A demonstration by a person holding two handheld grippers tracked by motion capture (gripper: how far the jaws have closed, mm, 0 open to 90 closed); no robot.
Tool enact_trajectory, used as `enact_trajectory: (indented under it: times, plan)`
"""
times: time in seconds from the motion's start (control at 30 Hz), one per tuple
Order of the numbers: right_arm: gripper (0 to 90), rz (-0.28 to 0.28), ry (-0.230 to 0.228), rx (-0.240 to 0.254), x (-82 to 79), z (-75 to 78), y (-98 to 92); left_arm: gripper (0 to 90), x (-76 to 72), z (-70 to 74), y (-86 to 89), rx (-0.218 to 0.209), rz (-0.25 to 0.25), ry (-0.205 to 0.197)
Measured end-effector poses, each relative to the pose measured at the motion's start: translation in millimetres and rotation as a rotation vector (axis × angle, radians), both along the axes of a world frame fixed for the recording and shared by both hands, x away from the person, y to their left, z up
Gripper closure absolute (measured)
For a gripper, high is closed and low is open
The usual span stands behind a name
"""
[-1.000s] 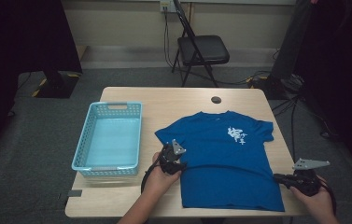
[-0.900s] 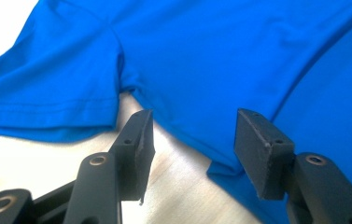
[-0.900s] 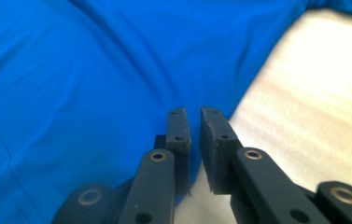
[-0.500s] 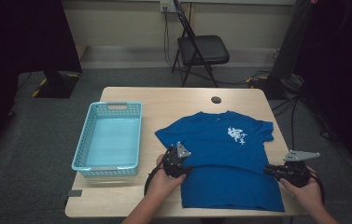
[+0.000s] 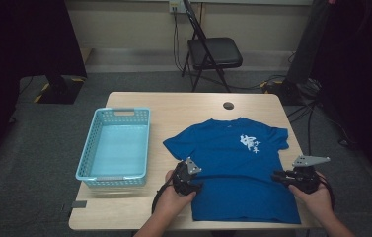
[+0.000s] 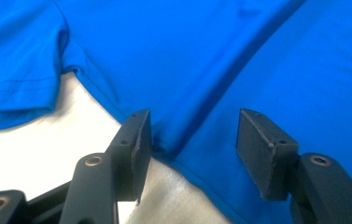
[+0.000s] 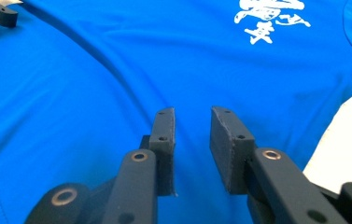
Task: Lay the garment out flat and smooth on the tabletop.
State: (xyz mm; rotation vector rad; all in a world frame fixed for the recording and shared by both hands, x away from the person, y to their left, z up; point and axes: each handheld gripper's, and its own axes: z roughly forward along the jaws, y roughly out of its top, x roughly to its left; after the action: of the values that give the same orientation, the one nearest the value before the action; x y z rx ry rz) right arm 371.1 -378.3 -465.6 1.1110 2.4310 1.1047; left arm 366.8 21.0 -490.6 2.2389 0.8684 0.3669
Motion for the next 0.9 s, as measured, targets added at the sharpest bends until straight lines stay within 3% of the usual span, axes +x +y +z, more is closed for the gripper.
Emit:
enact_trajectory:
  times: [0.47,0.6,0.9]
  plan:
    - [67.8,-0.018,0.021,0.029,7.7,-7.1,-6.1,45.3,-9.6,-0.2,9.4,-0.014,0.014,0.024]
    - [63.0,-0.017,0.021,0.023,5.8,-7.6,-4.4,42.4,-9.7,1.1,7.7,-0.034,0.007,0.031]
    - [50.4,0.019,0.024,0.022,4.5,-1.8,6.7,40.7,-5.1,14.5,6.7,-0.052,0.001,0.001]
